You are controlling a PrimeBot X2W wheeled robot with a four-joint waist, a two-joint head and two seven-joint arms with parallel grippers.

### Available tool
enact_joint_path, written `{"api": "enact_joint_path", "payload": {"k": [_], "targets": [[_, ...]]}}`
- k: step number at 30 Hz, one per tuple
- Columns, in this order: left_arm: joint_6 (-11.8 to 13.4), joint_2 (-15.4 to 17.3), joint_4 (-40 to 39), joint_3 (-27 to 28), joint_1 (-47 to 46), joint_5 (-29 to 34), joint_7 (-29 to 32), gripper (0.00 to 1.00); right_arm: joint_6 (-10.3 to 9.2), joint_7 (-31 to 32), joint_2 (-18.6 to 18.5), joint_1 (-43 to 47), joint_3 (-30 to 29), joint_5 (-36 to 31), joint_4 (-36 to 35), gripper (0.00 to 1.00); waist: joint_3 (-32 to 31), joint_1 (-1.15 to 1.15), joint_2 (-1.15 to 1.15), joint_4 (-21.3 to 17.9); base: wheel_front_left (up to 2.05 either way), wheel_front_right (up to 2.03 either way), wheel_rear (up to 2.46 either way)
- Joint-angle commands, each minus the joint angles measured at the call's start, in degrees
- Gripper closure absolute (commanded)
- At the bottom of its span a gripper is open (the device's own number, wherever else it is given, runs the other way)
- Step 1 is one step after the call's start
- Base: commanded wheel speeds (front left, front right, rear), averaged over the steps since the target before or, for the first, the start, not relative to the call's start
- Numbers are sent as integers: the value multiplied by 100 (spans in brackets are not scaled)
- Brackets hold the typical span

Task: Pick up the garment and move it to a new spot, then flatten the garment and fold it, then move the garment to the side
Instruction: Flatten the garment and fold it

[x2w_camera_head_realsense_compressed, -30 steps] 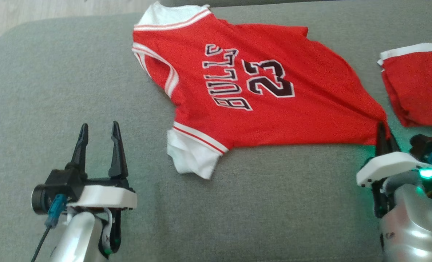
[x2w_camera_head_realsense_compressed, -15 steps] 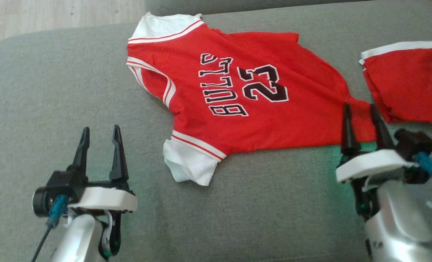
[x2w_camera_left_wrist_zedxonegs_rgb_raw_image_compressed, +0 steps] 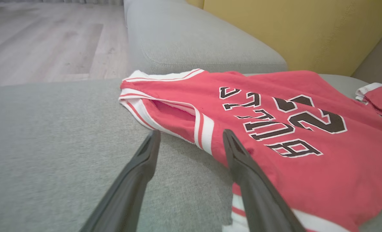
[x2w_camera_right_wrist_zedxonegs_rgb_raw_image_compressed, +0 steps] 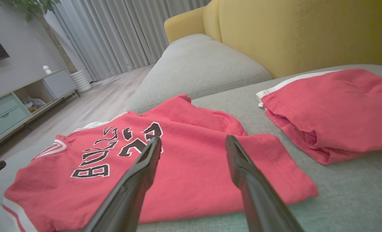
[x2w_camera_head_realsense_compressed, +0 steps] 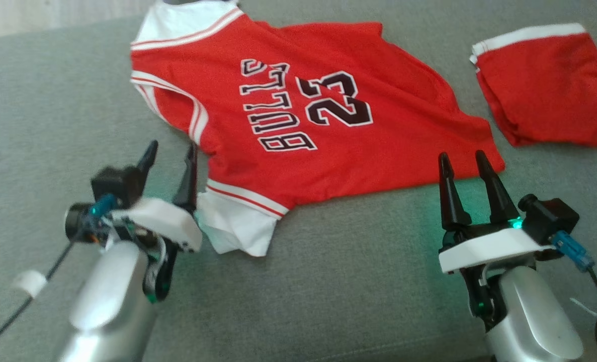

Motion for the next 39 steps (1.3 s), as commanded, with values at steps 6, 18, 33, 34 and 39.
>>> {"api": "enact_joint_path", "payload": {"k": [6,18,33,34,39], "targets": [[-194,85,637,309,-833,-267,290,0,-5,-63,-18,-139,149,124,-361,0,401,0,0,-325,0,0,0],[-361,110,1684,148,-1422,-244,407,100,-5,-63,-18,-174,93,232,-475,0,632,0,0,-565,0,0,0],[-303,798,1682,168,-1990,16,-140,100,-5,-63,-18,-193,157,236,-353,0,347,0,0,-366,0,0,0],[-312,892,1664,148,-2080,61,-84,100,-5,-63,-18,-196,166,241,-350,0,343,0,0,-357,0,0,0],[-344,1375,1589,16,-2608,339,197,100,-5,-63,-18,-209,190,277,-361,0,386,0,0,-328,0,0,0]]}}
